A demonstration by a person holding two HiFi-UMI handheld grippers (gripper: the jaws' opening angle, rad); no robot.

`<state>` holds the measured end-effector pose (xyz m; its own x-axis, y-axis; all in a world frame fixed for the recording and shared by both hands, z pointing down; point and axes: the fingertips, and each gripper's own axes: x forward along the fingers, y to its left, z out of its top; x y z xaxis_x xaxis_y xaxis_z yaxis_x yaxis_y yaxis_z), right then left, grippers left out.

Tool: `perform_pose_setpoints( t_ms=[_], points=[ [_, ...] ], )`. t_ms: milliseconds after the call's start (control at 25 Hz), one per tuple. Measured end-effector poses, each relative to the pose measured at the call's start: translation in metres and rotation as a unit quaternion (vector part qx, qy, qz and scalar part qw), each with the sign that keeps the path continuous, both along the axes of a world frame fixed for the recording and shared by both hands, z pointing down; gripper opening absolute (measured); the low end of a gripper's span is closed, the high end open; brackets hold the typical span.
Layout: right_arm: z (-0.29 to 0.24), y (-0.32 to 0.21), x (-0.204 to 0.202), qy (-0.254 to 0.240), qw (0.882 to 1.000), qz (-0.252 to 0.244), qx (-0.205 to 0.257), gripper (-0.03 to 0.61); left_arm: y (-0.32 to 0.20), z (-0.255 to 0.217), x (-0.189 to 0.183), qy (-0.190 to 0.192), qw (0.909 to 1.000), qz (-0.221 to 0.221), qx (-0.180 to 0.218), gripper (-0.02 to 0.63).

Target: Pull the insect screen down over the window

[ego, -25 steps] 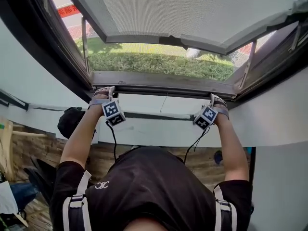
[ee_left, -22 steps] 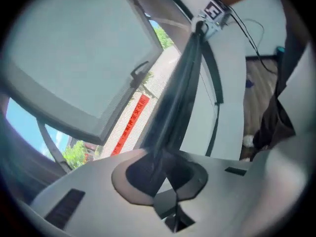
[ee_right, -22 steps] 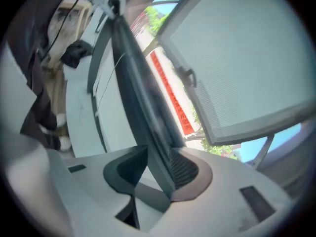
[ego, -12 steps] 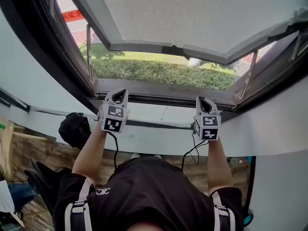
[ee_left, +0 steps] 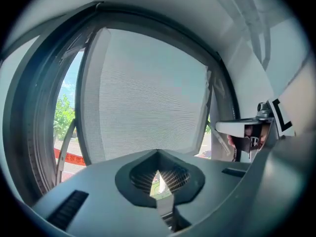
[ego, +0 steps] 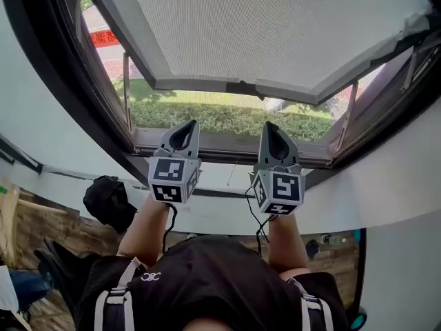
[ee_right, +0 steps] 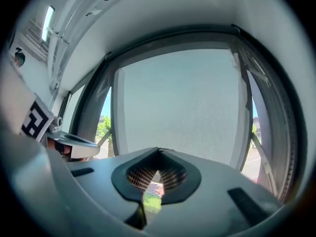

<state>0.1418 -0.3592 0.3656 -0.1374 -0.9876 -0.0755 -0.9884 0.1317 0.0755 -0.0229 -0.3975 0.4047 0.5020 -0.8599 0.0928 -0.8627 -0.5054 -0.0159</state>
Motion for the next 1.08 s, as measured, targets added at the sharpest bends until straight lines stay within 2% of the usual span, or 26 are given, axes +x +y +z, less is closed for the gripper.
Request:
perform_pose_setpoints(
  t_ms=[160,520,1080],
  points=[
    [-0.001,-0.003,0.001,-0.014,1.000,0.012,-0.005,0.003,0.005,-0.003,0.011,-0.002,1.0000,0.007,0.001,0.014],
    [0.004,0.002,-0.005,-0.037,0.999,-0.010,-0.018,0.003,0.012,-0.007,0.010,-0.006,0.9999,0.009,0.004,0.014],
    [0.012,0.003,0.002,-0.037,0.999,-0.019,-0.021,0.003,0.029,-0.017,0.021,-0.008,0.9998,0.005,0.015,0.014]
  ],
)
